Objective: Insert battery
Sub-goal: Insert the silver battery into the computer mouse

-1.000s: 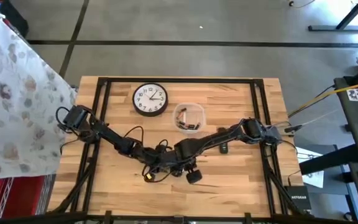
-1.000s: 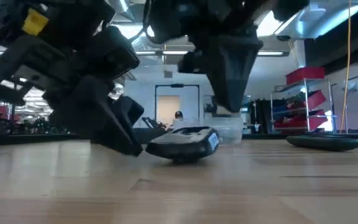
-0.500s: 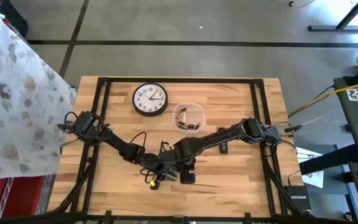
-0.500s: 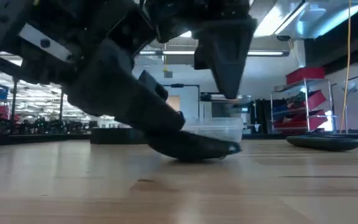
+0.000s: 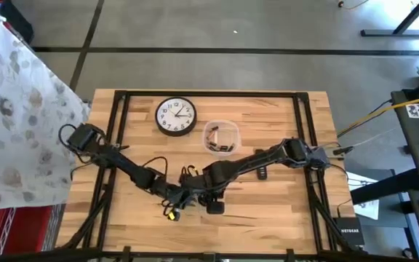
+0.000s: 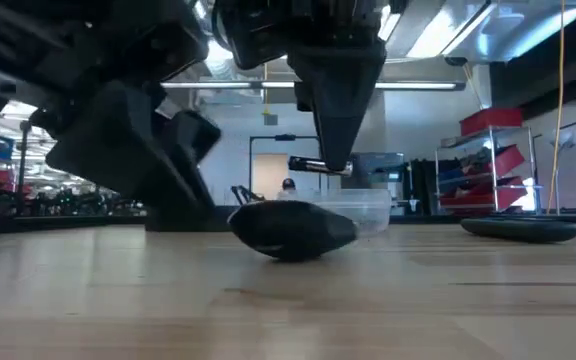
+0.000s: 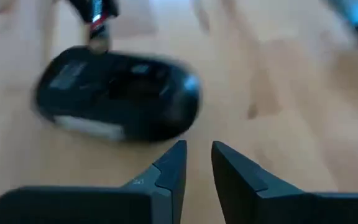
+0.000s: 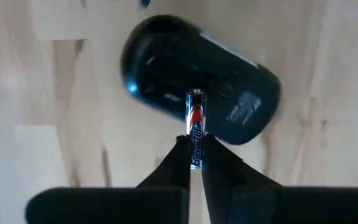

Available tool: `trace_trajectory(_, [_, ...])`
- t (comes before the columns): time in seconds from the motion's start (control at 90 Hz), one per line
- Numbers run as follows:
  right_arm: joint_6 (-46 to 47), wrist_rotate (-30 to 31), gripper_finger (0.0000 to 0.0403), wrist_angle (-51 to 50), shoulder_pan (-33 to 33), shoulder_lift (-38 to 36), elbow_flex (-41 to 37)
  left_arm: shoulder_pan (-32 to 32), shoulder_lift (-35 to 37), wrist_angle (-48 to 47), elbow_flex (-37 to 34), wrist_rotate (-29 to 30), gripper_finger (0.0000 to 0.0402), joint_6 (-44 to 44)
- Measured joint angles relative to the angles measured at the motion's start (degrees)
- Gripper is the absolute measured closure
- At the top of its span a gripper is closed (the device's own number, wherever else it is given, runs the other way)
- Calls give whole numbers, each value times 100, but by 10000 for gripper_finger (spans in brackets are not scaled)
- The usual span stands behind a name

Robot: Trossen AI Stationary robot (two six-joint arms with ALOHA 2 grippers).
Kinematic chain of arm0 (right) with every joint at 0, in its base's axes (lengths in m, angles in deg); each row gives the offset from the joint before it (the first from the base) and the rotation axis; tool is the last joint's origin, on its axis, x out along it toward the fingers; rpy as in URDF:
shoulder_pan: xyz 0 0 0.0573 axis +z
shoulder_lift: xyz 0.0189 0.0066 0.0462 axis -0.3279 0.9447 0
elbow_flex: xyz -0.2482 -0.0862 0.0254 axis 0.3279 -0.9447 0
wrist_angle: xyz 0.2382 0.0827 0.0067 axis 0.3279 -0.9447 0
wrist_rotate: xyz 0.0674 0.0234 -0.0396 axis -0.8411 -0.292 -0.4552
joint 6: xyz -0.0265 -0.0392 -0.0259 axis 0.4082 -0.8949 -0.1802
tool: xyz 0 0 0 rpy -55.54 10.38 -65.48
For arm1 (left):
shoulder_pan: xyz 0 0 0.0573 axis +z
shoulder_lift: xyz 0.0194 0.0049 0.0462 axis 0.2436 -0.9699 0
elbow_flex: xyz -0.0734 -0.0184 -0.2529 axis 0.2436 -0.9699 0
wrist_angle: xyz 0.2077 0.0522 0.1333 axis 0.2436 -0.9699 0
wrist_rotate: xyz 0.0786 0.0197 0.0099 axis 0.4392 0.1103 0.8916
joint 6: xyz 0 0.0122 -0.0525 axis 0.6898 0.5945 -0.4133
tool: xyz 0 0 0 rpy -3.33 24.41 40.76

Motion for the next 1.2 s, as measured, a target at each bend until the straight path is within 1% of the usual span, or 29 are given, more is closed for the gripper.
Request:
trace_trajectory(0.111, [-444,149,402,49,46,1,-2,8,0,-115,-30,263,341,35])
trace_trajectory(0.244, [-799,176,402,270,88,2,-2,111,-35,210,-194,329,341,152])
trace_trajectory(0.4, [-1551,237,402,128,164,4,-2,311,-41,606,-392,344,341,330])
trace_trajectory(0.5, [-1883,496,402,129,237,4,-2,452,-43,847,-506,332,341,479])
trace_trajectory(0.611, [-2276,710,402,-25,290,4,-2,594,-43,799,-574,327,341,602])
trace_trajectory(0.722, [-2874,903,402,-144,380,57,2,676,-43,787,-659,243,341,787])
trace_trajectory(0.811, [-3396,1267,402,-210,478,96,-4,715,-46,854,-713,83,341,955])
trace_trajectory(0.9, [-3842,1583,402,-232,591,88,2,745,-49,1079,-769,-284,341,1045])
trace_trajectory(1.0, [-4062,1824,402,-384,694,85,2,792,-87,1364,-820,-641,341,1026])
trace_trajectory(1.1, [-4242,1910,402,-275,755,85,0,859,-224,1693,-827,-690,341,1071])
trace_trajectory(1.2, [-4807,2068,402,99,823,142,4,991,-417,2037,-826,-692,341,1167])
